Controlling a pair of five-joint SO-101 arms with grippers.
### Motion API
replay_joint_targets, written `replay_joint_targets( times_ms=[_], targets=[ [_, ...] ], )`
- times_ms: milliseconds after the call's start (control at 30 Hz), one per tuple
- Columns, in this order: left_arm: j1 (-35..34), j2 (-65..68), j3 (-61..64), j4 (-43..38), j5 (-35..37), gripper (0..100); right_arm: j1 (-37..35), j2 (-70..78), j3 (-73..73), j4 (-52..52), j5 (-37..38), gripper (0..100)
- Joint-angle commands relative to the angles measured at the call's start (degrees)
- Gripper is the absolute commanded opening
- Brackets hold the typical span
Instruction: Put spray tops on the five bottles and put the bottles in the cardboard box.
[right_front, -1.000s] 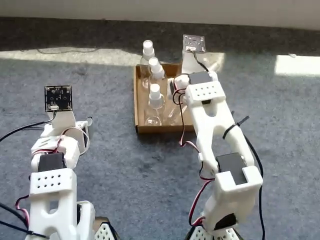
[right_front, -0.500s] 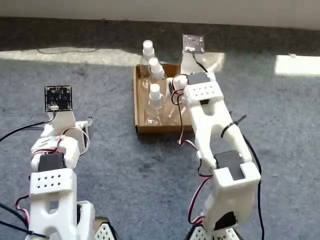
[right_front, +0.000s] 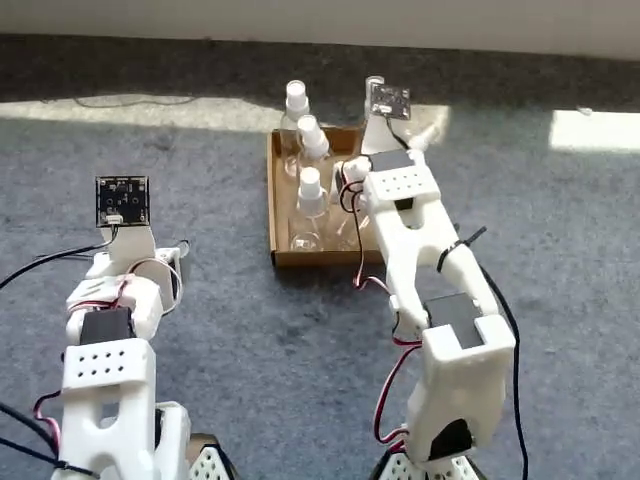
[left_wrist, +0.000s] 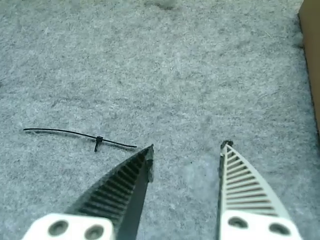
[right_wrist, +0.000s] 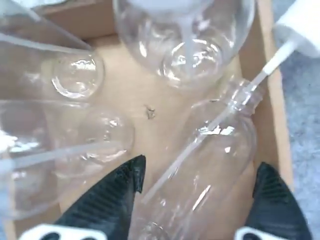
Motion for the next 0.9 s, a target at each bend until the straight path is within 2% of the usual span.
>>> replay_joint_targets(
  times_ms=[0, 133, 533, 667, 867],
  targets=[
    [1.27, -0.75, -0.48, -0.88, -0.35, 20, -0.13, -0.75, -2.77, -0.75, -0.53, 21.2],
    [1.27, -0.75, -0.48, -0.97, -0.35, 20, -0.04, -0.75, -2.68, -0.75, -0.53, 14.4],
    [1.19, -0.75, -0.57, -0.97, -0.35, 20, 4.35, -1.19, -2.86, -0.4, -0.7, 14.2],
    [1.19, -0.75, -0.57, -0.97, -0.35, 20, 5.23, -1.19, -3.12, -0.31, -3.96, 14.2],
    [1.19, -0.75, -0.57, -0.97, -0.35, 20, 5.23, -1.27, -3.12, -0.22, -4.22, 14.2]
  ],
)
